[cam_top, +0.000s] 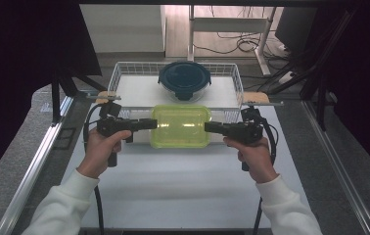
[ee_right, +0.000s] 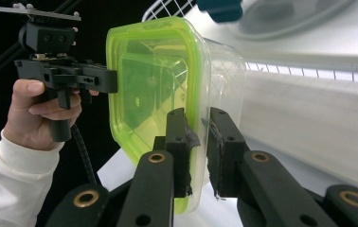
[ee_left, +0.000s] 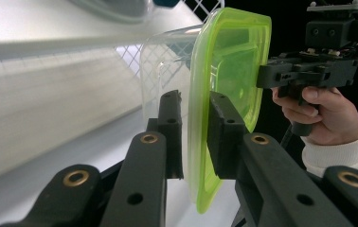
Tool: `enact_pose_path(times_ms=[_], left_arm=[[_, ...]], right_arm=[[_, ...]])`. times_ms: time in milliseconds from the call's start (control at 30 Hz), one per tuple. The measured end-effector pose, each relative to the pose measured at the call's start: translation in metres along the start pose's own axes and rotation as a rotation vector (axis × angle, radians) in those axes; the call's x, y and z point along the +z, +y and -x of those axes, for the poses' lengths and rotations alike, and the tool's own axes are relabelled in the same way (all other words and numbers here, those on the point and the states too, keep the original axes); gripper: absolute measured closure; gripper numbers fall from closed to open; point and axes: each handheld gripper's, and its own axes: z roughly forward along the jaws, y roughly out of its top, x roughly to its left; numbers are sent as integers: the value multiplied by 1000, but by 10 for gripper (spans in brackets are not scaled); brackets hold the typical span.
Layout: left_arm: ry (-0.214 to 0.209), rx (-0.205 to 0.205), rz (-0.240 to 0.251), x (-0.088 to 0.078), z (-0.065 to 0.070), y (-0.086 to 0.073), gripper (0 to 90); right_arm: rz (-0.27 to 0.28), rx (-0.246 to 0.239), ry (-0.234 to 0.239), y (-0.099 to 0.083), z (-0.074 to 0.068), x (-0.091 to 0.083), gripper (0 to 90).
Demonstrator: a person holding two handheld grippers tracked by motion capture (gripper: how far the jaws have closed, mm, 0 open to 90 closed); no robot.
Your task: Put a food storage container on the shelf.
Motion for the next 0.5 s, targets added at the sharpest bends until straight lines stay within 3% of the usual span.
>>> enact_pose_path(times_ms=[500], left_arm=[[12,28,14,-4,10,25,777]], right_arm=[[21,-40,-19,25,-7,-7,792]])
